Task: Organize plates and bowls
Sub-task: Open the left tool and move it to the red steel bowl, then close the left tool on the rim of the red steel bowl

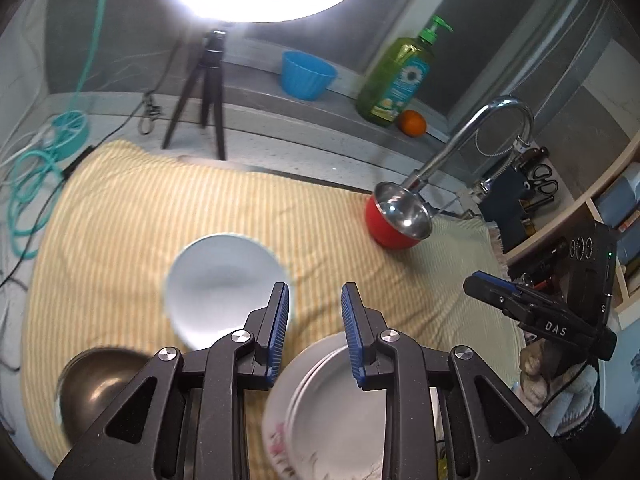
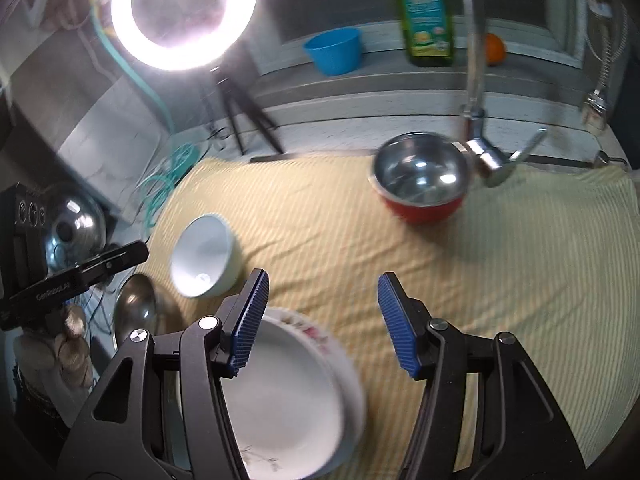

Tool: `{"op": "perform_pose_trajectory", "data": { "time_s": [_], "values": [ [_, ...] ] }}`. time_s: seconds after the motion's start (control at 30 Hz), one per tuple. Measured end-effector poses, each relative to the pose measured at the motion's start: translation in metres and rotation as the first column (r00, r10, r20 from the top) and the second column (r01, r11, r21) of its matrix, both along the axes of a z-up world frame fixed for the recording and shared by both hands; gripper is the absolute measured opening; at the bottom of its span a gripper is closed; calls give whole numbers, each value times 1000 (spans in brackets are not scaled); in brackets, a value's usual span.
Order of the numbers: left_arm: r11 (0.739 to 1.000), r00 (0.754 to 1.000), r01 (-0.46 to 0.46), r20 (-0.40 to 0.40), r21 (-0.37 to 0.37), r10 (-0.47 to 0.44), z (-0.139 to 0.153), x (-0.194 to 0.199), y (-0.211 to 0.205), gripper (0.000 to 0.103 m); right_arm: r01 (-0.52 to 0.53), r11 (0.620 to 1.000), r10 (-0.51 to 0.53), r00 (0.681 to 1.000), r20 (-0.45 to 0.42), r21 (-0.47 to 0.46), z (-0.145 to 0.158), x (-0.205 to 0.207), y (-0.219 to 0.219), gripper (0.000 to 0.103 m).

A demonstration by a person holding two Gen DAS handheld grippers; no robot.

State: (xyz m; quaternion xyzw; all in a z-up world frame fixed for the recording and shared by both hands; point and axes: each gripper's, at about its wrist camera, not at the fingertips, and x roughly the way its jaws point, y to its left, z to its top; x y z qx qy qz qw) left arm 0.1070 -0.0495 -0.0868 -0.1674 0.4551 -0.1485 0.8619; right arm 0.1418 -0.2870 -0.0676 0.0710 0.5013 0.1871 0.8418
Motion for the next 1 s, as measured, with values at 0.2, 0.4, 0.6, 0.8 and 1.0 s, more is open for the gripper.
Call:
{"op": "perform_pose_trajectory", "data": {
  "time_s": [0.2,0.4,0.6,0.8,1.0],
  "values": [
    [998,997,60,-38,-16,-61,-11,42,-35,25,103,994,-103,994,-20,24,-11,34,-51,59],
    [995,992,98,-74,-15,-99,-23,82,-65,25,157,987,-155,987,-52,40,-28,62,-79,59],
    [993,984,117,-129,-23,-119,-41,124,-90,25,201,977,-193,976,-101,75,-47,92,-95,54],
    [992,976,108,-184,-63,-118,-58,161,-103,25,234,966,-218,966,-141,106,-64,113,-102,49],
    [991,966,125,-220,-50,-133,-72,174,-116,25,223,970,-205,965,-162,96,-76,128,-97,41]
  ]
}}
